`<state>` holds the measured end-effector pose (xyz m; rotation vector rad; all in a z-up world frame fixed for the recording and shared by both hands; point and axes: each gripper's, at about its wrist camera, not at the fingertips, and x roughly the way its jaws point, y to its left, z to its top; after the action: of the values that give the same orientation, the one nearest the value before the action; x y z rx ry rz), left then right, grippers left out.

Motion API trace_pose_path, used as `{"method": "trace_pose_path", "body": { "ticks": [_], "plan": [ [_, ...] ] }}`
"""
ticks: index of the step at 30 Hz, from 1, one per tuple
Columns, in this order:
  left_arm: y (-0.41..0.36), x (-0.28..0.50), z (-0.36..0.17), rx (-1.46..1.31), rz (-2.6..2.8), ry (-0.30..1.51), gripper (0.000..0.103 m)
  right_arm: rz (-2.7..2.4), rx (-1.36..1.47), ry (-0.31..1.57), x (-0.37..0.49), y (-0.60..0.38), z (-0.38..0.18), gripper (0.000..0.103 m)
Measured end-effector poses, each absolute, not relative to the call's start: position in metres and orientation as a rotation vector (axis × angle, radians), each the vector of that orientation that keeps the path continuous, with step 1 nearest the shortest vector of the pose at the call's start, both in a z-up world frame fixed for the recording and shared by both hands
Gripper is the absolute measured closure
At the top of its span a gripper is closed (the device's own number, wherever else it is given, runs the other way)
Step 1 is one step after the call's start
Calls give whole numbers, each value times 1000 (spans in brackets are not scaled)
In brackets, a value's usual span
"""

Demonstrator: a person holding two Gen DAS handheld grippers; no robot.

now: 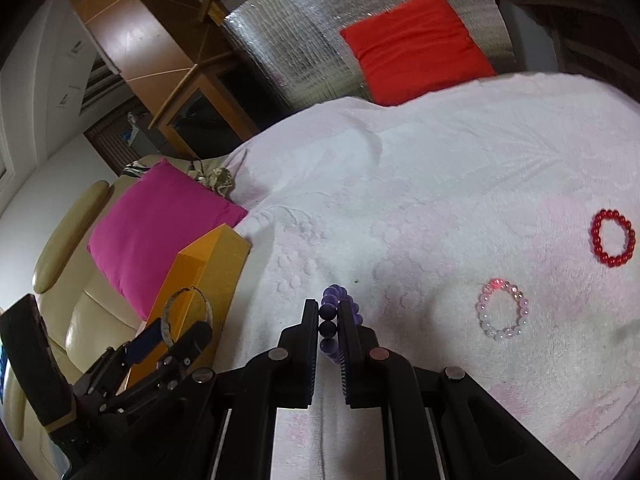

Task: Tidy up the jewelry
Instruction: 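Grasp the silver bangle with the left tool and lift it, then carry bangle and purple bracelet to the box and open both tools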

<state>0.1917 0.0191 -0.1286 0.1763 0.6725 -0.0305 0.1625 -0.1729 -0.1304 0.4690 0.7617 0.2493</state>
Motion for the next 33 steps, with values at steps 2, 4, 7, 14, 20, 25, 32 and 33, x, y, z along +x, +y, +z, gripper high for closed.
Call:
{"method": "trace_pose_path", "body": {
  "ticks": [2,4,7,14,20,25,32,33],
  "plan": [
    [24,191,-128,178,-16,666,42,255,450,751,160,-167,-127,92],
    [30,190,-127,177,-1,658,42,260,431,747,158,-162,-125,92],
    [38,189,-124,171,26,646,42,274,409,738,156,-153,-121,92],
    [60,185,-117,143,77,614,42,343,380,665,149,-129,-109,92],
    [97,184,-114,100,148,602,42,400,318,645,153,-93,-113,92],
    [125,183,-114,81,199,596,42,453,288,638,158,-67,-115,92],
    [157,185,-120,64,254,613,42,529,280,631,159,-42,-119,92],
    [161,185,-120,63,260,615,42,543,283,628,158,-39,-119,92]
  ]
}}
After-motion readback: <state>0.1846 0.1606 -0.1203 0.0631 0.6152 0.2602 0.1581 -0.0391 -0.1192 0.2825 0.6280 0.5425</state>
